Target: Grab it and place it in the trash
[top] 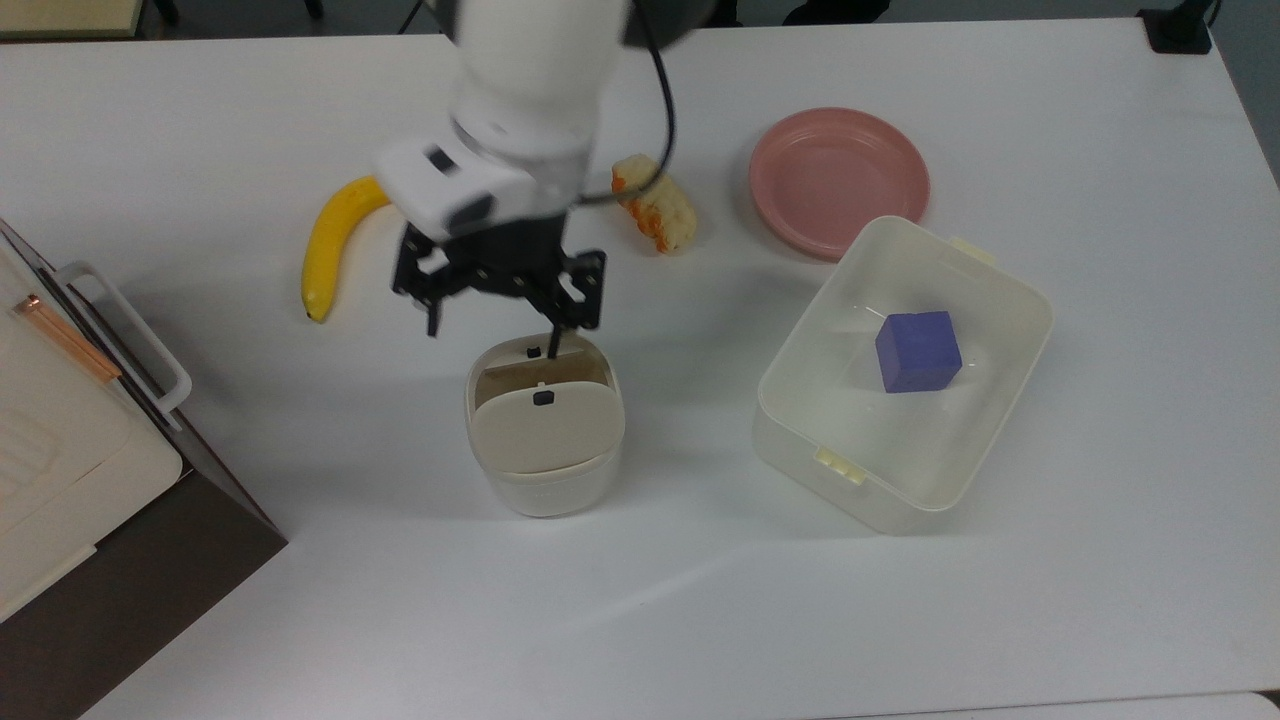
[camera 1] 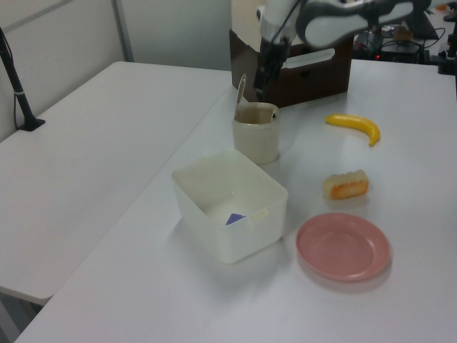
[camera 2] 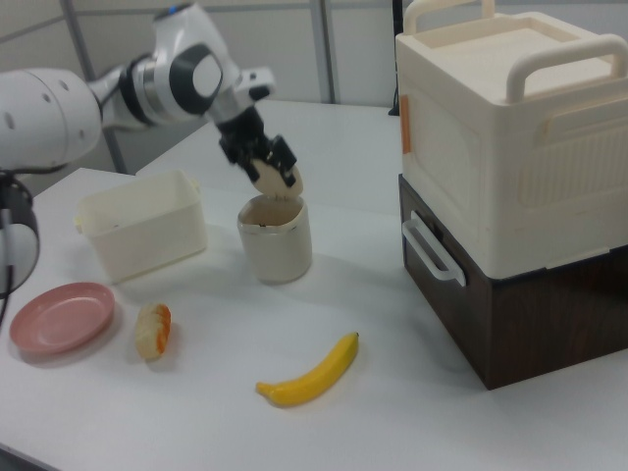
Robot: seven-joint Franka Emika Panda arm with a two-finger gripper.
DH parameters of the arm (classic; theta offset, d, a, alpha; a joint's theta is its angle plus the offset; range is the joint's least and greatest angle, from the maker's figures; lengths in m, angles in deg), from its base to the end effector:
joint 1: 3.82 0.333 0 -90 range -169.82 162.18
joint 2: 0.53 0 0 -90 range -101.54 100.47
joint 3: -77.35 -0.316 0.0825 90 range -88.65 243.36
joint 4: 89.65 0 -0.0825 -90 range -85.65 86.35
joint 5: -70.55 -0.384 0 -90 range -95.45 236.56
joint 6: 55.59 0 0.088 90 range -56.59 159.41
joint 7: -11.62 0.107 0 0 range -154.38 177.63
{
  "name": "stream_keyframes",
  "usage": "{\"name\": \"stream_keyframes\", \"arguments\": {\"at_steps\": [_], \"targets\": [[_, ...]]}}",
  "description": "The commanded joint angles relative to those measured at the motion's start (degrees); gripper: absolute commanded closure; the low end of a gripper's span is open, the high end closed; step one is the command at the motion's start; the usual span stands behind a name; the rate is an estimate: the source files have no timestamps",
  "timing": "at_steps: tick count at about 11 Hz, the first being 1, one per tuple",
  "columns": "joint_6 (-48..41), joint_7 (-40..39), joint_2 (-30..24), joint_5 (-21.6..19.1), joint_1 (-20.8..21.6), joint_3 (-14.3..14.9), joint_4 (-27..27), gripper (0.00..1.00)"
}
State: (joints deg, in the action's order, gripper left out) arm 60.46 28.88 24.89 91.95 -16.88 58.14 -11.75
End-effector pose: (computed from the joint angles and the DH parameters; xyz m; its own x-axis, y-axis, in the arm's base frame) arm 0.7109 0.0090 0.5045 0.9532 -0.0925 0.2878 -0.1382 -0.9801 0.1428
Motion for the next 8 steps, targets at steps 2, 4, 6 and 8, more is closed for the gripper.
{"name": "stream_keyframes", "arguments": {"at_steps": [2, 4, 6, 8], "targets": [[-15.88, -2.91, -16.34, -12.27, -6.80, -0.04, 3.57, 0.00], [-24.69, -8.98, -20.83, -13.04, -8.38, 0.05, 3.66, 0.00], [-28.06, -9.00, -24.09, -15.58, -9.61, 1.54, 4.88, 0.00], [-27.63, -9.00, -27.08, -20.06, -10.14, 5.04, 8.65, 0.00]]}}
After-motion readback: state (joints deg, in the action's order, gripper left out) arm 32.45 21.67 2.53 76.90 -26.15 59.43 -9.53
